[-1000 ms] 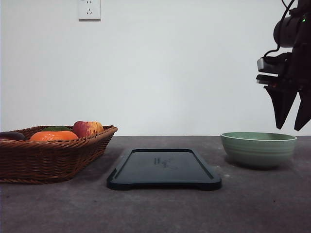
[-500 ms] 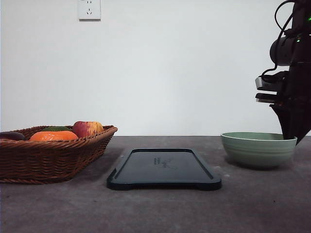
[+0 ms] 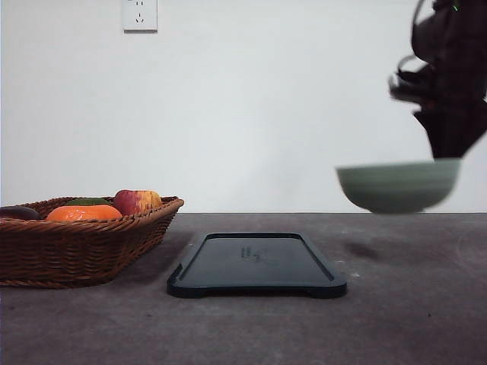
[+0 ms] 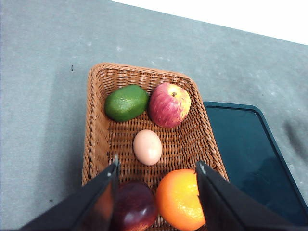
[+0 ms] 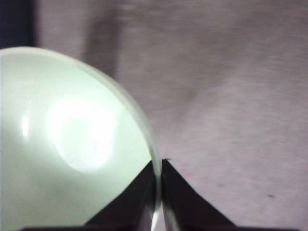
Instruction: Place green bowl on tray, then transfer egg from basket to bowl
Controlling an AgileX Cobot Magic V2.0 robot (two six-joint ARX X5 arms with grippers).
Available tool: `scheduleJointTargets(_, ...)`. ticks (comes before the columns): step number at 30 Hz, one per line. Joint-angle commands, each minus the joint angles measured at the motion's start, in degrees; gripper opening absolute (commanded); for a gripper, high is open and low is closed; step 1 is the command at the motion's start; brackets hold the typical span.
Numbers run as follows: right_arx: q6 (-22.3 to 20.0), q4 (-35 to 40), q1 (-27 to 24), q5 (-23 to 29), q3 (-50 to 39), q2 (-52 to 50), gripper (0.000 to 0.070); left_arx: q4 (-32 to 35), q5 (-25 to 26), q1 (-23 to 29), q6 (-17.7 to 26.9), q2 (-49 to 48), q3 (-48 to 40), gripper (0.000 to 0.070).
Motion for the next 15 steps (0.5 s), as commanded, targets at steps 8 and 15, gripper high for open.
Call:
scheduleJointTargets(8,2.82,2.81,9.87,-2.00,6.42,1.99,0.0000,0.61,0.26,0.00,-0.03,0.35,1.18,0.0309)
scheduleJointTargets(15,3.28,9.83,17.38,-1.84,6.98,6.29,0.0000,0.46,0.26,0.00,-0.04,0.39,1.18,0.0309)
